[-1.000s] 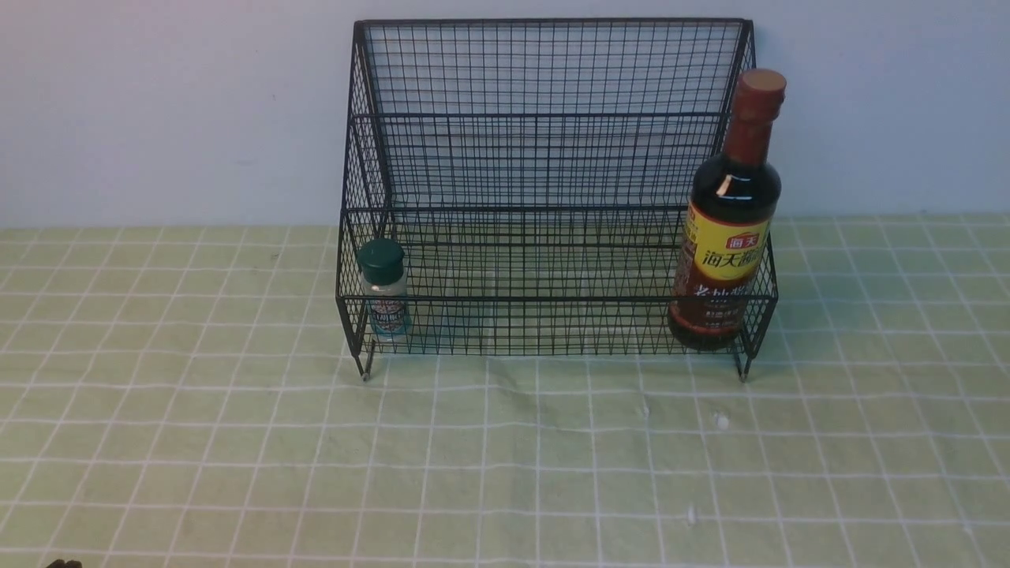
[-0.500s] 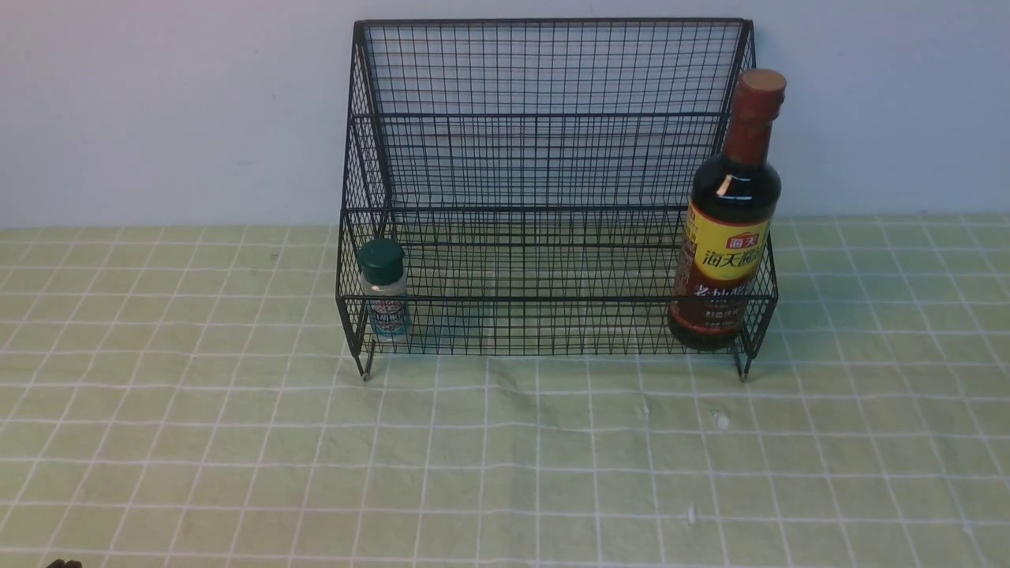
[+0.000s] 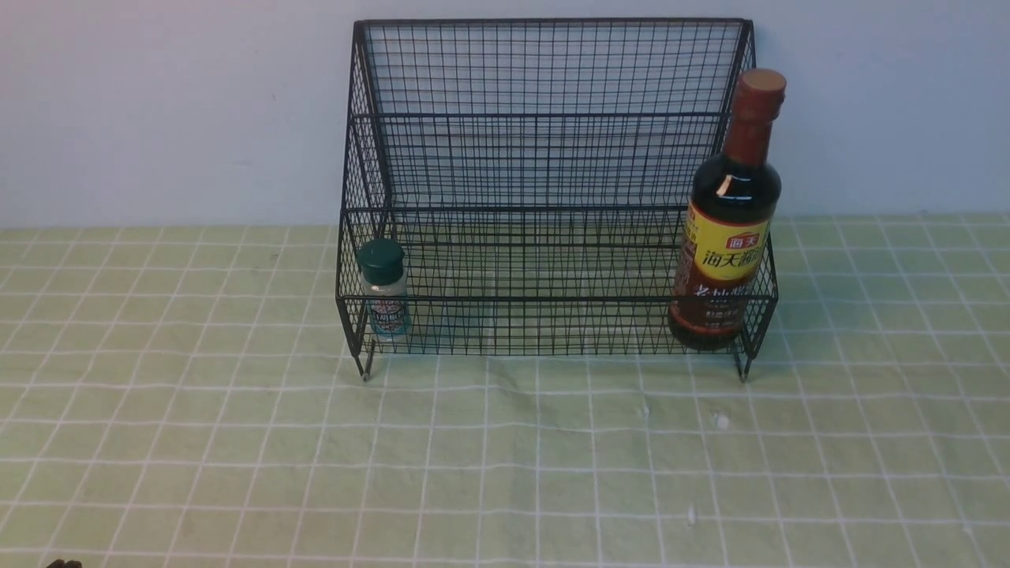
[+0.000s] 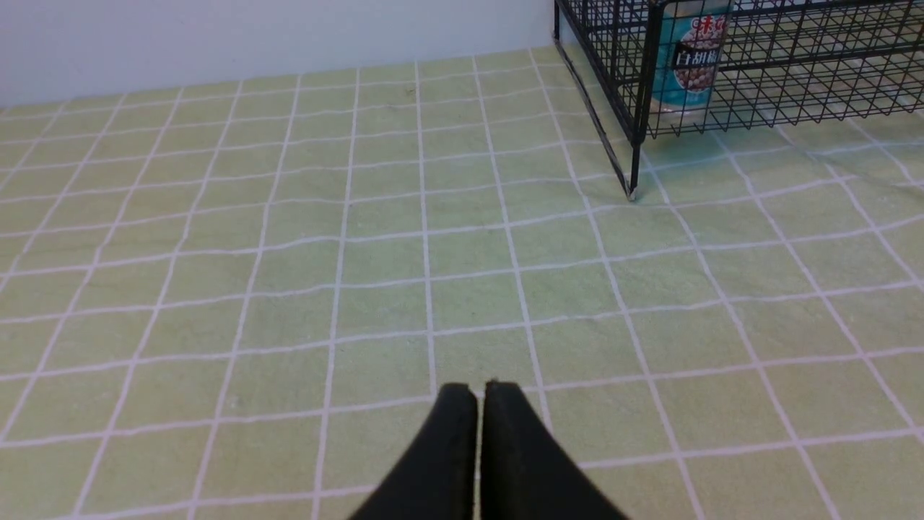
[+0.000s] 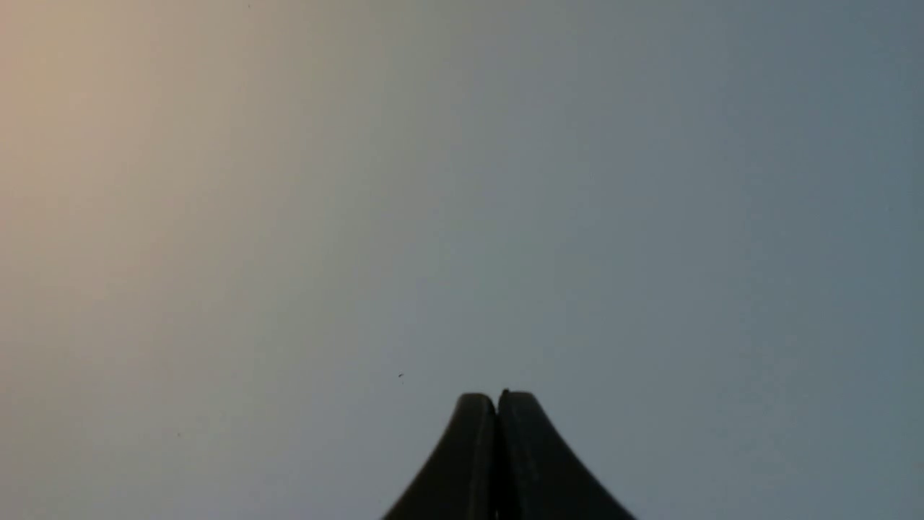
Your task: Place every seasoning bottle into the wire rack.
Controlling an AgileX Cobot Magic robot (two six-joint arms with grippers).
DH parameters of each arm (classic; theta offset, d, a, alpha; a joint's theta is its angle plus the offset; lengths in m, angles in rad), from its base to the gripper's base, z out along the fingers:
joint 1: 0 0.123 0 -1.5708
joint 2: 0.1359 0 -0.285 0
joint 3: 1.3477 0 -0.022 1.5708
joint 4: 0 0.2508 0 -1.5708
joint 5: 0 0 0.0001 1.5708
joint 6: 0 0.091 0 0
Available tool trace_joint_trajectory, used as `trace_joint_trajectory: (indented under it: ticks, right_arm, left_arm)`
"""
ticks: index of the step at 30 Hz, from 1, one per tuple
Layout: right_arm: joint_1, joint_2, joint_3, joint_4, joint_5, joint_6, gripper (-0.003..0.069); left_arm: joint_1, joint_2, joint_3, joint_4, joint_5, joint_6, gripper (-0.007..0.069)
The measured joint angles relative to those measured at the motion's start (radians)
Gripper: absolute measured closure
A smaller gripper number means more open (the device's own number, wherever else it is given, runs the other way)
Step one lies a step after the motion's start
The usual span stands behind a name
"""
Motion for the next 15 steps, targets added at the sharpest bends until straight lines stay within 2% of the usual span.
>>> trace_joint_trajectory:
  ticks: [4, 9, 11, 15]
  right_arm:
    - [0.000, 0.000, 0.005, 0.059, 0.024, -0.083, 0.0673]
    - [-0.005, -0.004, 0.018, 0.054, 0.120, -0.106, 0.0673]
    - [-0.036, -0.010, 0.048, 0.042, 0.157, -0.108, 0.0673]
    - [-0.162, -0.011, 0.176, 0.025, 0.215, -0.110, 0.0673]
  left_arm:
    - [0.000, 0.000, 0.000, 0.000, 0.000, 0.000, 0.0631]
    - [0.000, 0.000, 0.000, 0.000, 0.000, 0.000, 0.0631]
    - [0.000, 0.000, 0.000, 0.000, 0.000, 0.000, 0.0631]
    - [0.000, 0.000, 0.000, 0.000, 0.000, 0.000, 0.0631]
